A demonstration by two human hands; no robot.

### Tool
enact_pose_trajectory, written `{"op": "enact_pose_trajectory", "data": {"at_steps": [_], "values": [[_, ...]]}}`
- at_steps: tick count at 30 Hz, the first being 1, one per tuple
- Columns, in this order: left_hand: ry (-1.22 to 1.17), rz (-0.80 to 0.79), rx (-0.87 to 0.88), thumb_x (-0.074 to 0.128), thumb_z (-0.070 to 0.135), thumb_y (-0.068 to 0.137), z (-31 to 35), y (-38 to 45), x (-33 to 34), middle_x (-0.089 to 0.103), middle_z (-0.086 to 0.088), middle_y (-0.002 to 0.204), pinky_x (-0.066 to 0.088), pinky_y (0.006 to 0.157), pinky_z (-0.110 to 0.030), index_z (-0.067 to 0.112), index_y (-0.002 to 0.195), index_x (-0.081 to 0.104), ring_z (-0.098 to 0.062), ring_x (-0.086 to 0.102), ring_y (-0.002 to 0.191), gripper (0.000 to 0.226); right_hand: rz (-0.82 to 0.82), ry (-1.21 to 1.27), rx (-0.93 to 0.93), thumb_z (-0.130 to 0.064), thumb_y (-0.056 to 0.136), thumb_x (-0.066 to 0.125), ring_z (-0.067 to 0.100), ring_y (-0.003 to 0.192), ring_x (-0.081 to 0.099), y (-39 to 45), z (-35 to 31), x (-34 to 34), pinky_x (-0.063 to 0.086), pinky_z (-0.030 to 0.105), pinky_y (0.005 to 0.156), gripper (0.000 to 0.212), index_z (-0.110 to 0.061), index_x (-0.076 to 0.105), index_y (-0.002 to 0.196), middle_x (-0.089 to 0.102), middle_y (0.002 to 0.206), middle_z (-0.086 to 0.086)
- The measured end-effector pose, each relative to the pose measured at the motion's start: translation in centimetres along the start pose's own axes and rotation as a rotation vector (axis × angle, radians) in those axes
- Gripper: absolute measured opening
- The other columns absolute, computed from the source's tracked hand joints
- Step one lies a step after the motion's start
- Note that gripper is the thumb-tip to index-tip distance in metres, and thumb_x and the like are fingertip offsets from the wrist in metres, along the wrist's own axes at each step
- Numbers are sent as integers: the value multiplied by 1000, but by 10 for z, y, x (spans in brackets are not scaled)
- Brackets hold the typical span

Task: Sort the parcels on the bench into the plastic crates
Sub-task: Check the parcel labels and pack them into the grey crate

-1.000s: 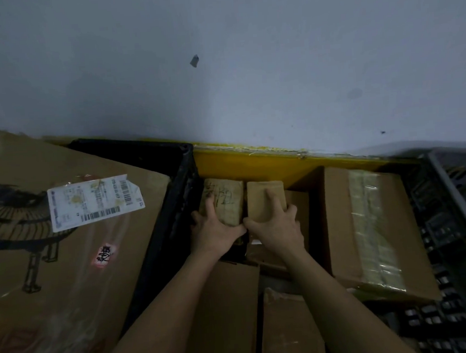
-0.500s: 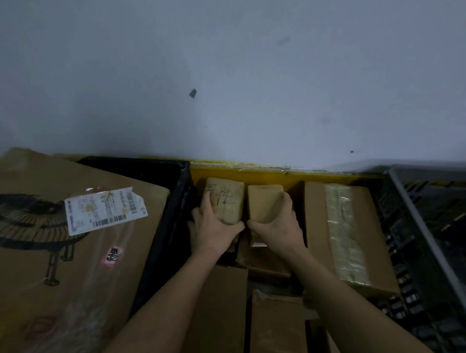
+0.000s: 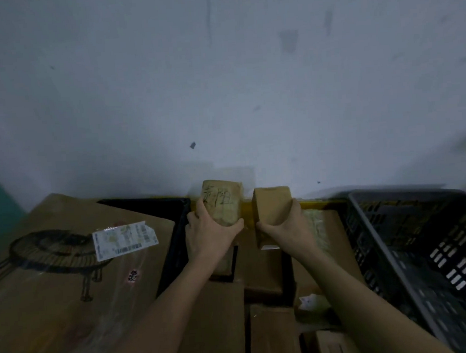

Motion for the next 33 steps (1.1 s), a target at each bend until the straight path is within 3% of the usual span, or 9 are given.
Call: {"op": "enact_pose_trajectory", "data": {"at_steps": [6,11,16,20,33], "values": [[-11,4,48,72,72,62,6,-19,-27,36,-12,142,46,98,-46,23,152,10,-34,42,127,120,44,19,-17,-54,66,81,24,113,54,-23,-18,-29,56,40,80,103,-19,25,145,49,132,6],[64,-7,115,70,73,65,22,-34,-42,30,-12,148,42,100,-44,19,155,3,-35,36,132,124,90,19,-22,-51,73,80,20,106,51,-42,-26,-52,46,31,69,98,-17,25,146,47,133,7],[65,-16,190,69,73,66,42,-49,-53,28,-10,149,42,98,-43,19,156,0,-34,33,134,126,156,12,10,-60,66,78,27,116,54,-66,-32,-78,57,46,87,107,-20,22,148,46,136,7],[43,-31,239,71,73,66,56,-62,-58,29,-10,147,44,95,-41,18,156,1,-32,36,133,127,177,52,5,-54,73,80,24,111,53,-81,-32,-100,56,40,81,101,-16,24,147,45,135,8],[83,-19,286,69,75,66,123,-114,-29,32,-11,146,46,99,-41,18,156,4,-32,39,131,124,146,95,58,-62,67,79,30,116,54,-103,18,-184,55,49,92,112,-20,16,150,43,138,10]]}}
Point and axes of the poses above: each hand's wrist, its own y-axis towards the middle knuckle, its own x-axis out of the palm, z = x × y, the point moved 10 cm from there along y, towards the middle knuckle
